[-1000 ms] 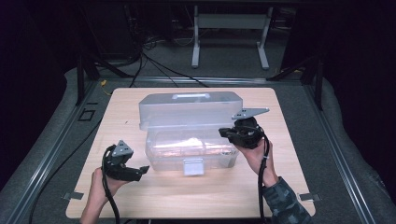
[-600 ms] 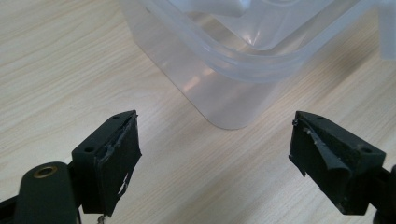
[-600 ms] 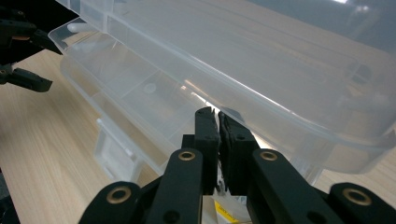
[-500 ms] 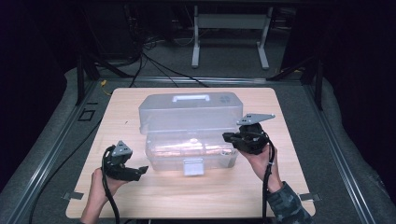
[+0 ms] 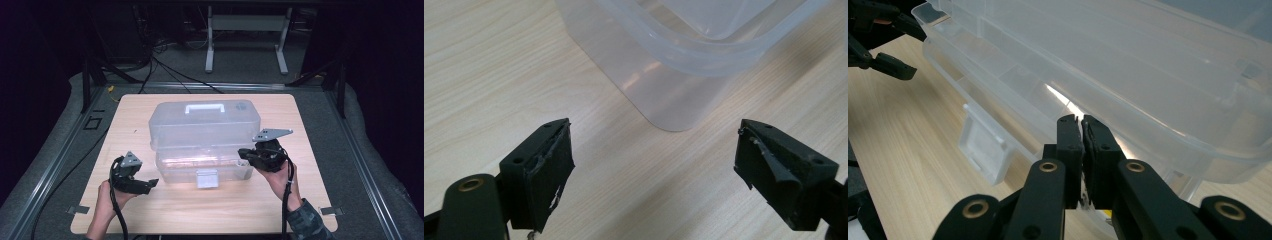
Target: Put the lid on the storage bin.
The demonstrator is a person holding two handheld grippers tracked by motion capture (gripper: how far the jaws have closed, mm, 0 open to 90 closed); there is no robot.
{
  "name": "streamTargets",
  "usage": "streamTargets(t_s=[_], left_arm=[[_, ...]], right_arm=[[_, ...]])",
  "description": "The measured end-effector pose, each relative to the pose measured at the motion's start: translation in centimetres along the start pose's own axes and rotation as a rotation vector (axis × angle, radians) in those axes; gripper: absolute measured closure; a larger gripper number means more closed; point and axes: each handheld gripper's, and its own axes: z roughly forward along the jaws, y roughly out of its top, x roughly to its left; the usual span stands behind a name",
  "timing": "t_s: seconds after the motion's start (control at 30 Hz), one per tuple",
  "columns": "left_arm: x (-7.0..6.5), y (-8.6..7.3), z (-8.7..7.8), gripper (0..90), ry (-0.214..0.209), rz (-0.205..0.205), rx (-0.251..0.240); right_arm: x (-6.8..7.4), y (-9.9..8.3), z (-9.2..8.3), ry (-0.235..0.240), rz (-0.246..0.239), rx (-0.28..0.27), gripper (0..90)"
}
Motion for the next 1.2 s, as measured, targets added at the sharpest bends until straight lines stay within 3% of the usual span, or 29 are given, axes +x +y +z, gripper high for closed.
streamTargets(t_s=[0.4,0.67,1.2], left_arm=[[0.3,-0.2,0.1,15.1,-0.001,-0.003,0.008],[0.3,-0.2,0.2,14.8,-0.008,-0.008,0.016],[0.5,-0.4,0.4,14.4,-0.012,-0.013,0.025]], right_arm=[[0.5,-1.0,1.0,0.015,-0.013,0.045,86.6],[0.3,-1.9,1.8,0.036,0.011,0.07,87.3],[0.9,-3.6,3.4,0.062,0.019,0.183,87.9]])
